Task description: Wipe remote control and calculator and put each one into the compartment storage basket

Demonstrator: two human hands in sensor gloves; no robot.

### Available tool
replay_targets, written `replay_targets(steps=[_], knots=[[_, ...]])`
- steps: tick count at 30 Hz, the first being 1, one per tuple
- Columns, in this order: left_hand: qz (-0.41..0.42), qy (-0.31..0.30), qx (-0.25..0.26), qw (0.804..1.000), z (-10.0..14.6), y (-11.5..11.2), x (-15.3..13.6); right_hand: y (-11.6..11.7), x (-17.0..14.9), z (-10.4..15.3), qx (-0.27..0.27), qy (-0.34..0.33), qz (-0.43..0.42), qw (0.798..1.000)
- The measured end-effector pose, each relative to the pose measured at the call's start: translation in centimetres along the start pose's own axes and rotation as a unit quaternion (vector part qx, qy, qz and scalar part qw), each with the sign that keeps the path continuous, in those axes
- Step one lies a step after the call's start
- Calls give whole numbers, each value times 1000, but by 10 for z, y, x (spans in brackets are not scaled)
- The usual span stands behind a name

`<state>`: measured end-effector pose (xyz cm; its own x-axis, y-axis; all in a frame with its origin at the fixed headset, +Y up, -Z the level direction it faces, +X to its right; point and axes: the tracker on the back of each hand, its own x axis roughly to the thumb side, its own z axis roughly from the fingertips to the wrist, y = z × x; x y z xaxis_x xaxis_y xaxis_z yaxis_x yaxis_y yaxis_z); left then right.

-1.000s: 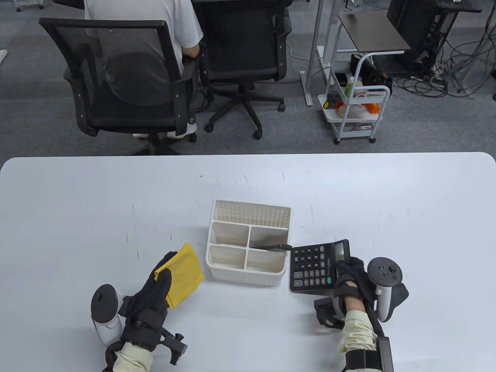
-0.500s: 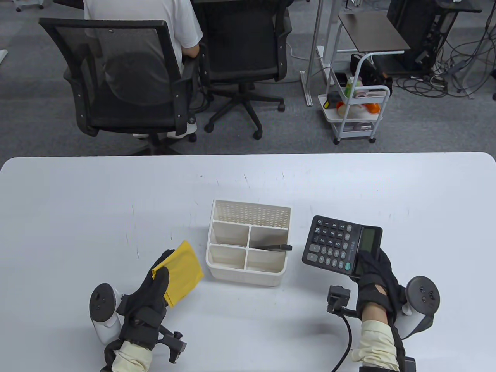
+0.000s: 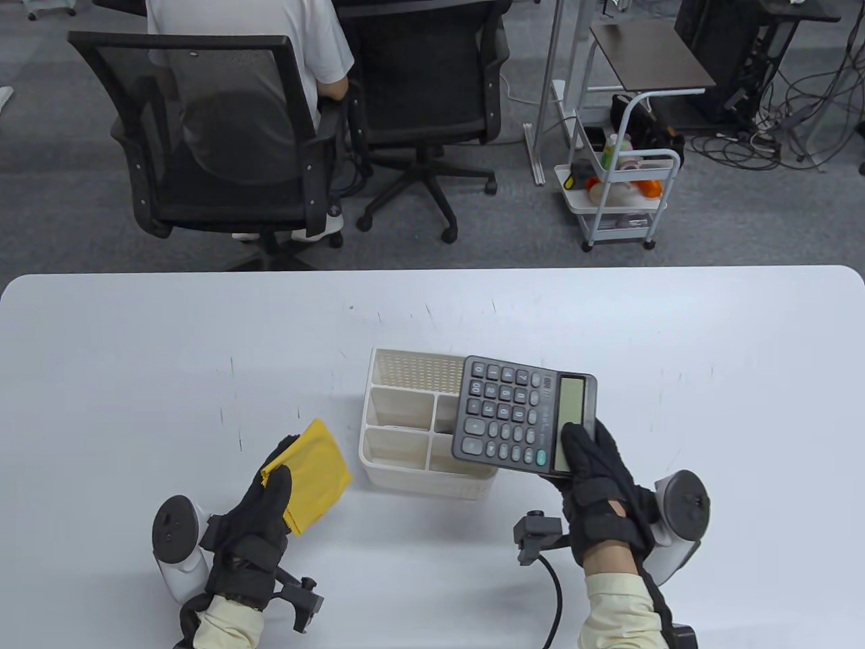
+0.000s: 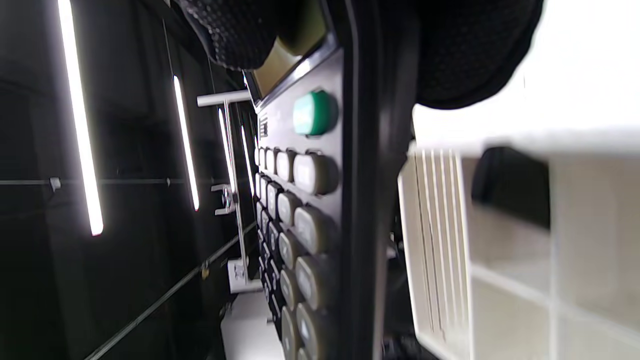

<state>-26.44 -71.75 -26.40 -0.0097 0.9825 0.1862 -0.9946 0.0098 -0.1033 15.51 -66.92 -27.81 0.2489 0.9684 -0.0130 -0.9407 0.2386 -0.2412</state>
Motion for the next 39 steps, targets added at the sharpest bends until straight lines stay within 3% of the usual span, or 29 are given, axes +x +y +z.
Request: replay_targets(steps=[6,13,21,26,29,33,34,36,39], knots=[[6,-1,14,1000,0,6,2,55,-21,6,86,6,26,996],[17,0,36,999,3,13,3,94,-50,9,97,34,13,995],[-1,7,52,999,3,14,0,105,-87,11,112,69,-2,991],[-132,-27,50,990,1,3,6,103,-94,14,106,61,16,992],[-268,-70,23,961,-1,-12,12,102,-93,15,101,51,22,993],[-413,-114,-17,903,0,-35,13,98,-92,17,88,44,23,995],[-455,-127,-20,881,0,-39,13,96,-91,17,81,40,30,995],[-510,-150,-29,846,1,-44,14,93,-89,16,87,35,41,995],[-550,-165,-46,818,1,-51,13,92,-89,17,90,35,45,994]])
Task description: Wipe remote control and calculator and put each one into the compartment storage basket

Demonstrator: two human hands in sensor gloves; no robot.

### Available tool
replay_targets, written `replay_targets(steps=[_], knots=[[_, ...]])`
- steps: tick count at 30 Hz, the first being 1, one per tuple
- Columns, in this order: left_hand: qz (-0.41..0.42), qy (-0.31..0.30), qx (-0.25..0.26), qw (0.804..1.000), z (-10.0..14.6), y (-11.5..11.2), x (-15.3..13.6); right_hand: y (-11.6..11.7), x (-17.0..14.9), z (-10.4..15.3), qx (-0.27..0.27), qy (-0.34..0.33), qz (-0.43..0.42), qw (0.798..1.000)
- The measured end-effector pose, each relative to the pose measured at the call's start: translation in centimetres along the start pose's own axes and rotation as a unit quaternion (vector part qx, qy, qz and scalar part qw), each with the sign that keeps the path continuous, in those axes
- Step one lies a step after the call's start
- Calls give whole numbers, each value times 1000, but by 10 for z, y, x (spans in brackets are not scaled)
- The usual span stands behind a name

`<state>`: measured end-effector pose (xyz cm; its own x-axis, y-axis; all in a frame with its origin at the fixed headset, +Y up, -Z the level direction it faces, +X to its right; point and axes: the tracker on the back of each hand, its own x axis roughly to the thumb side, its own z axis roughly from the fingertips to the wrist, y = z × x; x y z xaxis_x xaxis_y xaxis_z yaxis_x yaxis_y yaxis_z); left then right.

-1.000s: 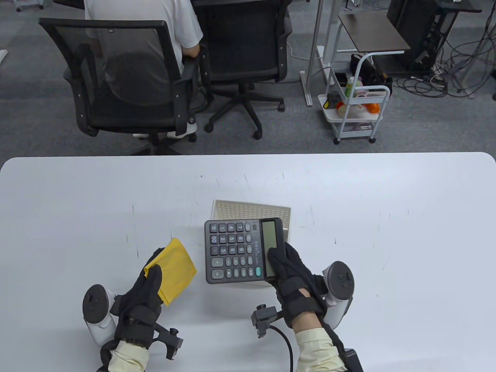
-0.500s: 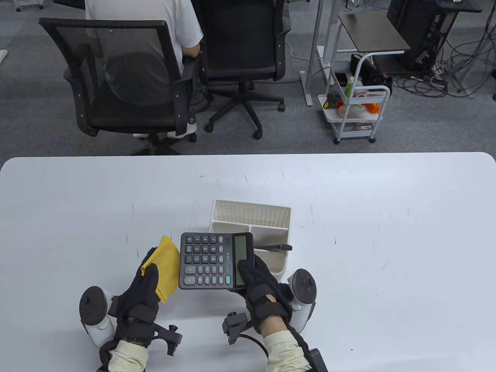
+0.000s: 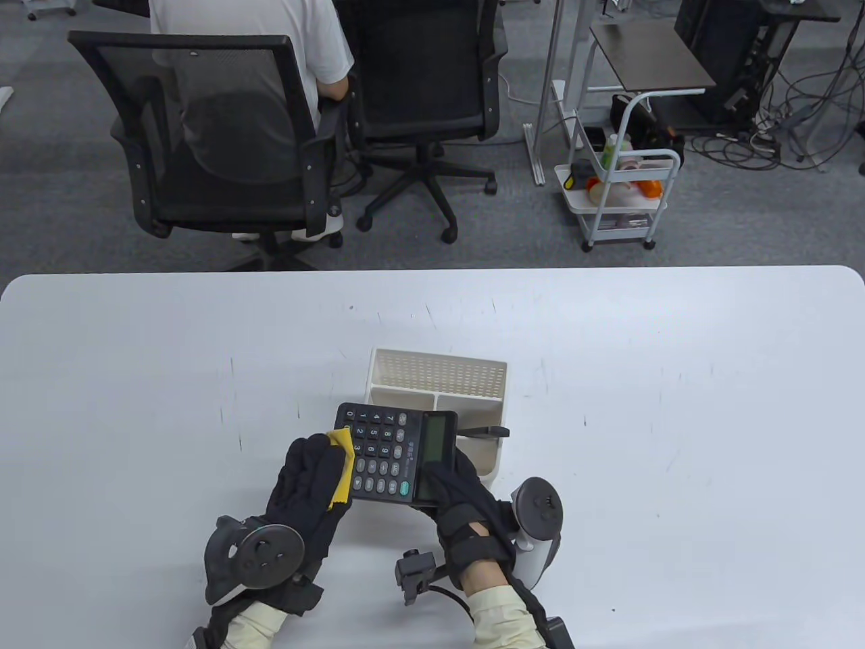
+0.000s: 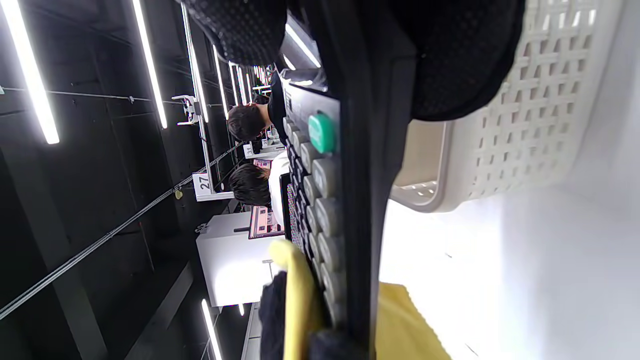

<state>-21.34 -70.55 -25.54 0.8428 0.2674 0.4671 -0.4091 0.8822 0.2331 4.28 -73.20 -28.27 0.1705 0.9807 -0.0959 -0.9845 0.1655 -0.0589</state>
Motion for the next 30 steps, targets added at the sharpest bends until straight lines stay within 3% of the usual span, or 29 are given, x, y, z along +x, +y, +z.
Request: replay_targets(steps=[7,12,15,17,23,30], knots=[[-96,-83,-40,991,-9,-13,26,4,-2,1,33,17,-4,999],[-191,-174,-49,965,-22,-23,55,-4,-3,1,17,18,-26,999],[-241,-217,-33,945,-26,-26,63,-12,-1,2,-9,6,-42,999],[-242,-230,-20,942,-27,-27,63,-16,0,3,-21,-2,-45,999],[-243,-186,3,952,-18,-21,44,-20,2,4,-50,-17,-49,997],[-203,-187,1,961,-14,-23,49,-10,-1,7,-17,-13,-35,999]])
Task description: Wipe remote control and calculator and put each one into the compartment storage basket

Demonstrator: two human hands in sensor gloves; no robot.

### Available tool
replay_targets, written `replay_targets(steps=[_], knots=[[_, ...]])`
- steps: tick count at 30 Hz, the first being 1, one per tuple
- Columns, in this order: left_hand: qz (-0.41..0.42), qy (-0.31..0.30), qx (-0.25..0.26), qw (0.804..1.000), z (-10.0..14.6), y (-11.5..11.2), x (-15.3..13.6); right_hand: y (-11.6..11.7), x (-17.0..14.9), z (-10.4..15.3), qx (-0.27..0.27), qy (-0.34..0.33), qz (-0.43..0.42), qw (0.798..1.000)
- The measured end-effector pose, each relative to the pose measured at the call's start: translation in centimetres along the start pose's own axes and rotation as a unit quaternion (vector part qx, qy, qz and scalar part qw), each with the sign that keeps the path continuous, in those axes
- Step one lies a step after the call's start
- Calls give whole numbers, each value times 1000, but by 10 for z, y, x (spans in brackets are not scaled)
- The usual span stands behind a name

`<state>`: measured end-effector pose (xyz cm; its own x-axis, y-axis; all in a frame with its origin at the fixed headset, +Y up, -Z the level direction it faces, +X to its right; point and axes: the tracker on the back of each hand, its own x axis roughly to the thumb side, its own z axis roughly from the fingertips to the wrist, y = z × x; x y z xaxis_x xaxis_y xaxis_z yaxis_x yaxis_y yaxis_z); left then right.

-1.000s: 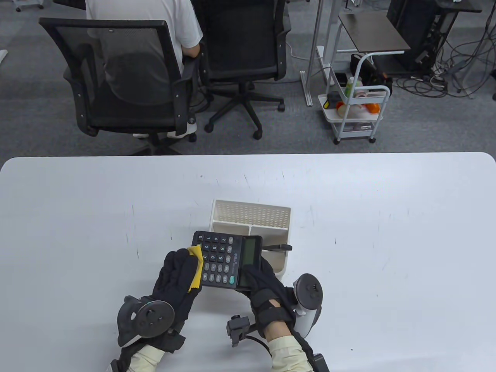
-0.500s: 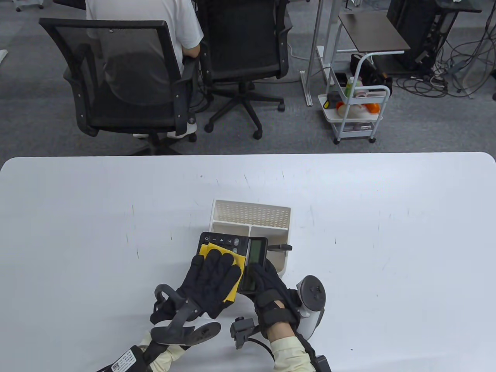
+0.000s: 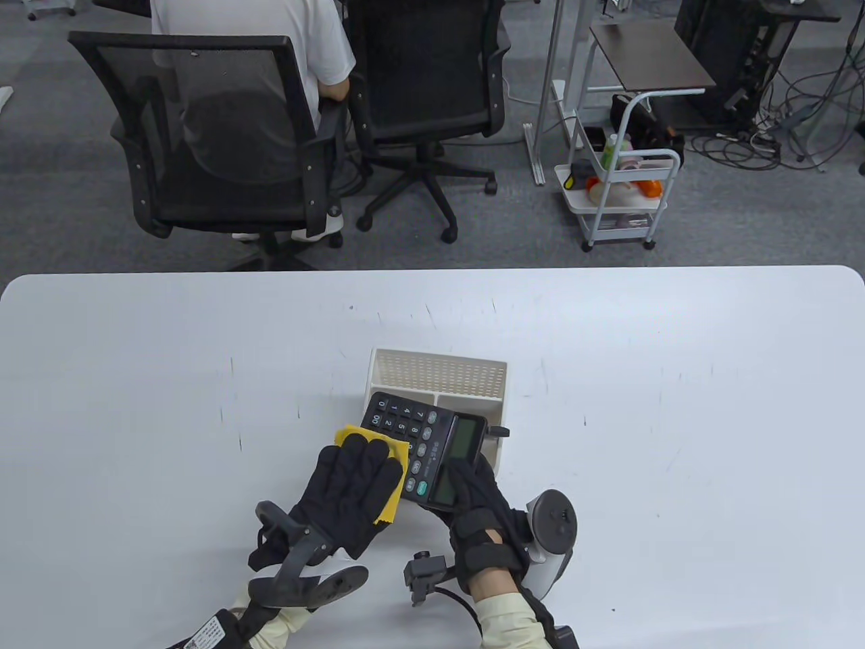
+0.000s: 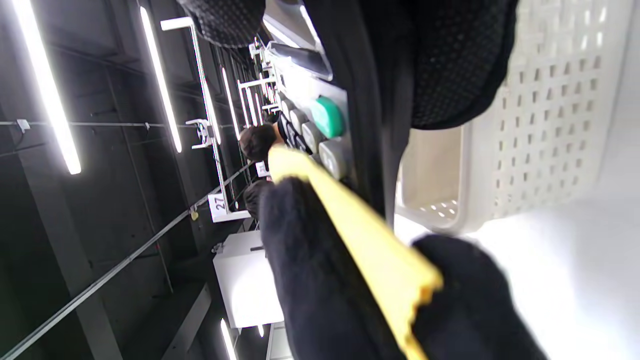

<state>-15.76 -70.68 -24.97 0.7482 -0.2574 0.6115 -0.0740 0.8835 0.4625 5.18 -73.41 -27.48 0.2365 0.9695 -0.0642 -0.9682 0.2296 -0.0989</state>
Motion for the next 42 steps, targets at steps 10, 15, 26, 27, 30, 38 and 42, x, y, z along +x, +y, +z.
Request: replay_targets(steps=[10,15,26,27,30,38,42], knots=[[-13,-52,14,998,-2,3,17,-2,-1,0,-2,13,0,1000],[-21,-11,16,1000,7,2,0,-10,4,0,-17,0,-12,1000],[17,-48,15,999,1,2,18,1,0,2,10,-15,16,1000],[22,-47,15,999,1,2,17,1,1,2,11,-14,16,1000],[27,-30,19,999,4,3,7,-3,6,2,2,-29,31,999],[32,7,16,999,11,2,-7,-8,9,4,-12,-36,19,999],[26,-35,14,999,6,4,13,-4,6,5,-6,-38,30,999]])
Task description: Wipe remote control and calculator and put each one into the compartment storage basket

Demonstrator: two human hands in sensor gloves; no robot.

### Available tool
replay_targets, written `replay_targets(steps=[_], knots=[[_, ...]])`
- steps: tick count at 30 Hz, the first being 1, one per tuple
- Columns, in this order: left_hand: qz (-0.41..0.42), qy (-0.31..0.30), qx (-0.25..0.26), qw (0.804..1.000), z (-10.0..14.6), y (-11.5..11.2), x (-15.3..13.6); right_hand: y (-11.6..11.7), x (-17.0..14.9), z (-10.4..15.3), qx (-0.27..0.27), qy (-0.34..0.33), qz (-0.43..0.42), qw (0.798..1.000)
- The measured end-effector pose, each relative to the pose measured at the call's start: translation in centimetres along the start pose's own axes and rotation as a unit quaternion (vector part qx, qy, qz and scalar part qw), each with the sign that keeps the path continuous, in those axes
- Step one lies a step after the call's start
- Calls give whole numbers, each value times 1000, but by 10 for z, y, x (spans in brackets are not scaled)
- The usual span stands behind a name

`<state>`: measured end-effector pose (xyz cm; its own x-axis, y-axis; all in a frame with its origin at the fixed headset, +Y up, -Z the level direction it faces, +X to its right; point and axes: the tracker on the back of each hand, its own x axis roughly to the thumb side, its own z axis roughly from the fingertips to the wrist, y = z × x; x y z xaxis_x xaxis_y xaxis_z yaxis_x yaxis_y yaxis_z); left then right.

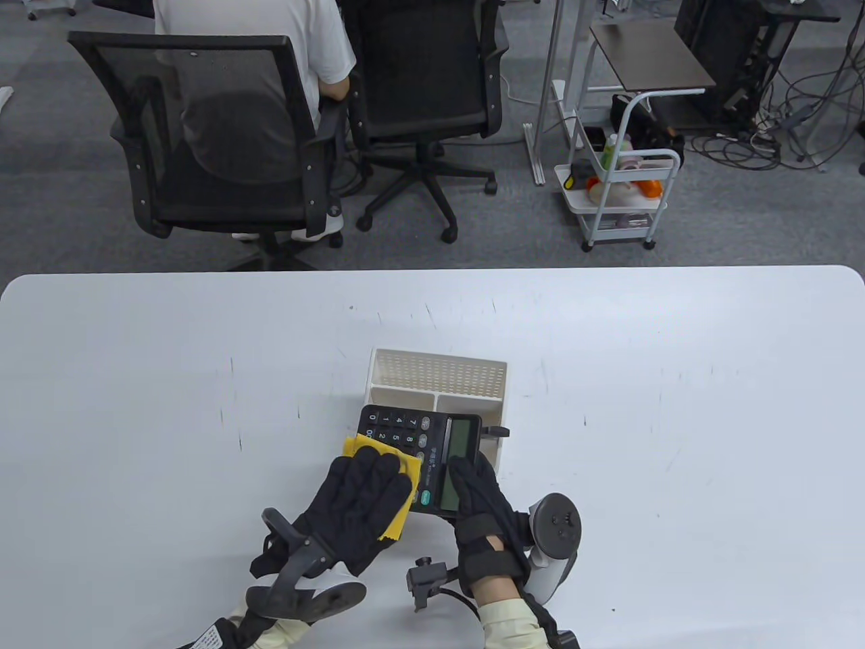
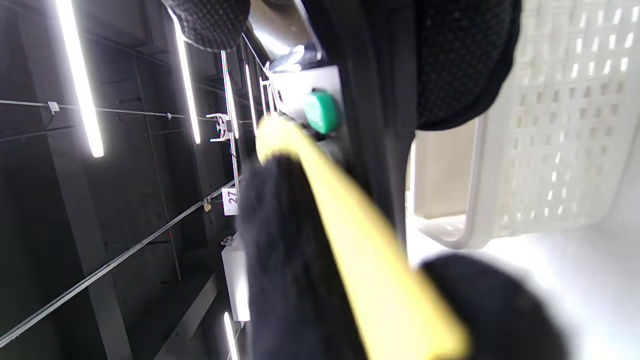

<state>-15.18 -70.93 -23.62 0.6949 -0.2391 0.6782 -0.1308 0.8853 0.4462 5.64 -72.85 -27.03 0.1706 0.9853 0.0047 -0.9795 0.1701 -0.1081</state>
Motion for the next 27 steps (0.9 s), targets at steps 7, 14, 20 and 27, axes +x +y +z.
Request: replay_targets(steps=[7,14,20,27], knots=[[69,22,-8,997,-2,-1,-2,1,-1,0,16,3,21,1000],[71,67,-16,995,8,0,-24,-4,2,-1,0,-8,14,1000],[52,23,-21,998,3,-1,-8,-2,-2,-2,4,-8,9,1000],[75,35,-25,996,1,1,-11,4,0,-2,39,-7,45,998]])
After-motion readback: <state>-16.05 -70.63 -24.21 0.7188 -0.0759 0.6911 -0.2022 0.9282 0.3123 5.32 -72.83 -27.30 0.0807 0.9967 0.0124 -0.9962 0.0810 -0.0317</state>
